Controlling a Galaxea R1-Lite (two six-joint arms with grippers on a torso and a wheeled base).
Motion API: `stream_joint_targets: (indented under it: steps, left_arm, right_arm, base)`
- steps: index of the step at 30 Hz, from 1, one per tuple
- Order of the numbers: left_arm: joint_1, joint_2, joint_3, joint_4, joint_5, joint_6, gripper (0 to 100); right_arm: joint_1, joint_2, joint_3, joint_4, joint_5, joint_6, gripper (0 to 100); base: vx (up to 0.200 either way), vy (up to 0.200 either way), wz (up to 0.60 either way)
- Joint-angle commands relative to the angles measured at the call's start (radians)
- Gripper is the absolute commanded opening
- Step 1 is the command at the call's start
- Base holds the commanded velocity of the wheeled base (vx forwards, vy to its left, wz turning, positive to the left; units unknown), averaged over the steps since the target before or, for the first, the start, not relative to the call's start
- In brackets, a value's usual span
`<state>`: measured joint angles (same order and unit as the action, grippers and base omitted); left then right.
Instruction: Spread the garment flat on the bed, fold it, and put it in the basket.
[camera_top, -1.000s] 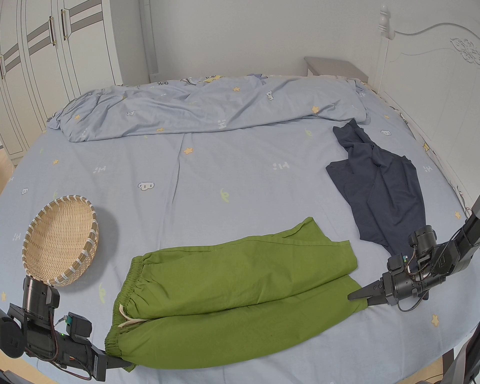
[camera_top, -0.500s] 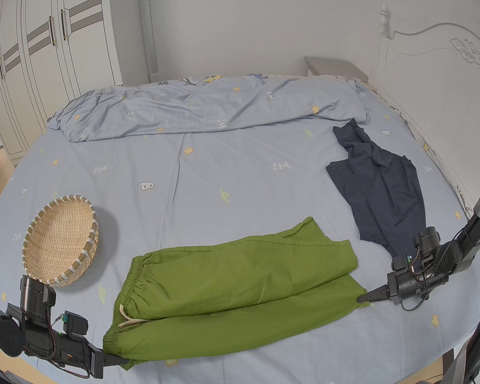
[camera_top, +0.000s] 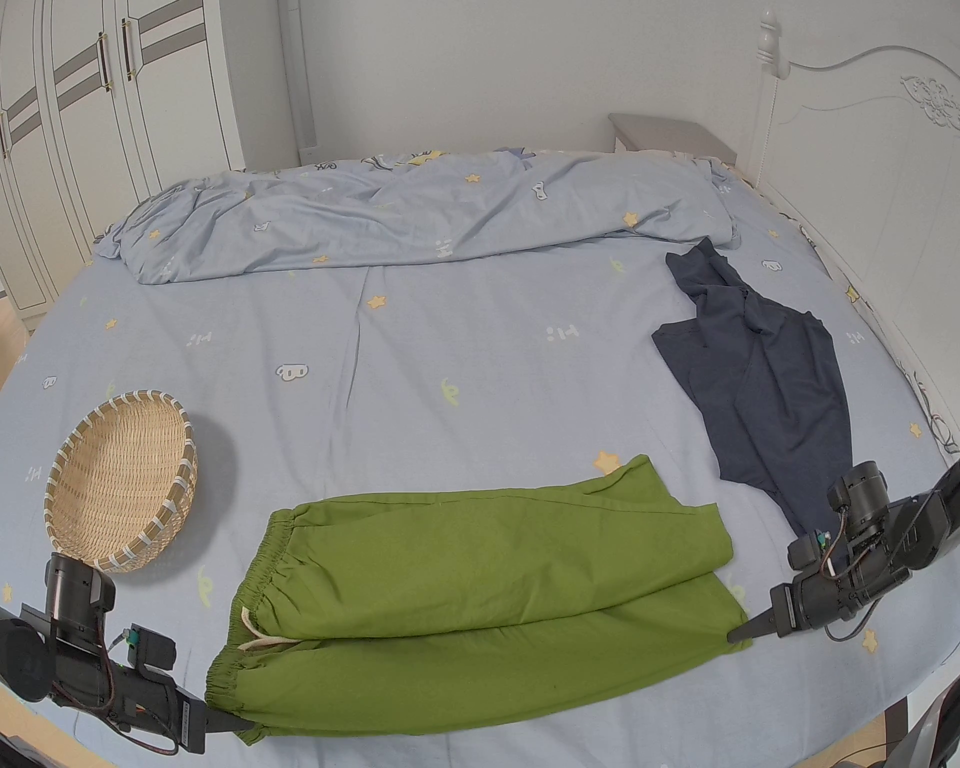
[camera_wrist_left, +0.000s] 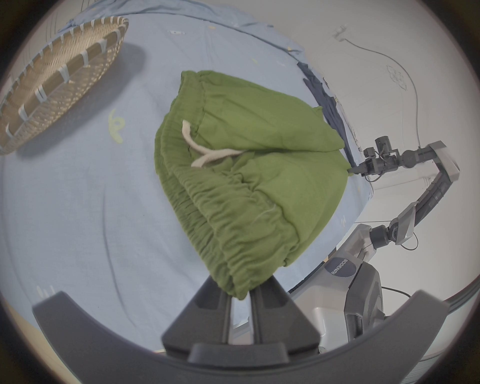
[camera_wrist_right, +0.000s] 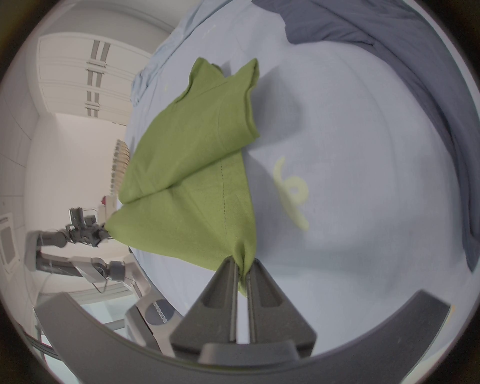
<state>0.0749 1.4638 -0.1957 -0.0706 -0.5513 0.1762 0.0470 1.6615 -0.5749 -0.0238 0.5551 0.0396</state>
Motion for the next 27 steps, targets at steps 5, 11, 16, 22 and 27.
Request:
stream_joint_targets:
  steps: [5,11,16,22,27]
  left_arm:
    - [0.006,0.187,-0.028,-0.017,0.005,0.057,0]
    - [0.009,0.184,-0.031,-0.018,0.004,0.069,0]
    - [0.031,0.201,-0.060,-0.018,0.002,0.072,0]
    - [0.029,0.228,-0.070,-0.018,0.004,0.078,0]
    - [0.026,0.230,-0.068,-0.018,0.004,0.092,100]
  right_arm:
    - [0.053,-0.129,0.201,-0.084,-0.043,-0.001,0]
    - [0.045,-0.129,0.271,-0.145,-0.043,-0.001,0]
    - [0.031,-0.140,0.300,-0.148,-0.043,0.000,0]
    - [0.019,-0.141,0.311,-0.148,-0.041,-0.003,0]
    - [0.025,-0.137,0.311,-0.148,-0.041,-0.003,0]
  base:
    - [0.000,0.000,0.00]
    - [0.000,0.000,0.00]
    - [0.000,0.000,0.00]
    - [0.000,0.000,0.00]
    - [0.000,0.000,0.00]
